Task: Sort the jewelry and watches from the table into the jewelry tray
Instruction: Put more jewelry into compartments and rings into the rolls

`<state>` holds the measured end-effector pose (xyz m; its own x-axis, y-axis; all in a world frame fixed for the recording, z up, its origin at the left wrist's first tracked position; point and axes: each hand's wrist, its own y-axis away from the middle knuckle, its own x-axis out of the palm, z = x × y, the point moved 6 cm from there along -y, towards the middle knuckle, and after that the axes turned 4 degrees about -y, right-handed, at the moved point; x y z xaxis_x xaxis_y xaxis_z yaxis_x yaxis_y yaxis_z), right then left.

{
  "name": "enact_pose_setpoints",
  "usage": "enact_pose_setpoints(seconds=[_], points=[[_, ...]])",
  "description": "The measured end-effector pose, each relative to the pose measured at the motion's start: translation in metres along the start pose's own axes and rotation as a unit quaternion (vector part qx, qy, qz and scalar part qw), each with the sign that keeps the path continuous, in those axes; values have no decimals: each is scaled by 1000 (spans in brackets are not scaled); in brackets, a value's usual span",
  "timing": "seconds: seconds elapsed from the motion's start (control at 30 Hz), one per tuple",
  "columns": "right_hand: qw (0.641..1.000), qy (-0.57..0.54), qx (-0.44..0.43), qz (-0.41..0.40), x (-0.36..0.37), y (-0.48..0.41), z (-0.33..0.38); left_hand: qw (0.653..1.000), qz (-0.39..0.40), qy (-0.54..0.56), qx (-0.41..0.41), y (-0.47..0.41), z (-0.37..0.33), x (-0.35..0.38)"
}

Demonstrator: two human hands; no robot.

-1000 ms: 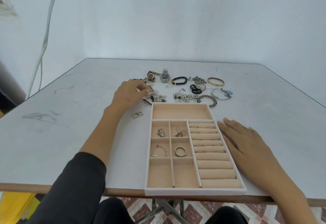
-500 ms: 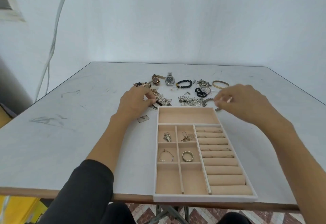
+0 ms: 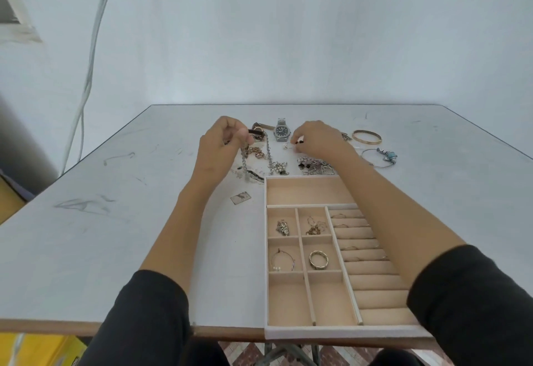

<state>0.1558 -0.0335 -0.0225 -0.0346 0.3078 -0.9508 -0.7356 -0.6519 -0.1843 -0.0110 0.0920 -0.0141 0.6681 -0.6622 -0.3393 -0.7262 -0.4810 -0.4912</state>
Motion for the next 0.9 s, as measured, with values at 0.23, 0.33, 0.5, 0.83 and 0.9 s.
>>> enact_pose_setpoints(seconds=[0.23, 0.33, 0.5, 0.83, 0.9], points=[[995, 76, -30, -58, 9, -5, 17, 997, -43, 71, -9, -4, 1, -9], [997, 60, -27, -37, 12, -8, 15, 995, -54, 87, -5, -5, 1, -11], [975, -221, 16, 29, -8, 6, 10, 992, -64, 107, 4, -5, -3, -12], [807, -578, 55, 112, -37, 86, 23, 960, -52, 260, -87, -2, -8, -8], [788, -599, 64, 125, -38, 101, 24, 955, -55, 273, -103, 0, -8, -8]])
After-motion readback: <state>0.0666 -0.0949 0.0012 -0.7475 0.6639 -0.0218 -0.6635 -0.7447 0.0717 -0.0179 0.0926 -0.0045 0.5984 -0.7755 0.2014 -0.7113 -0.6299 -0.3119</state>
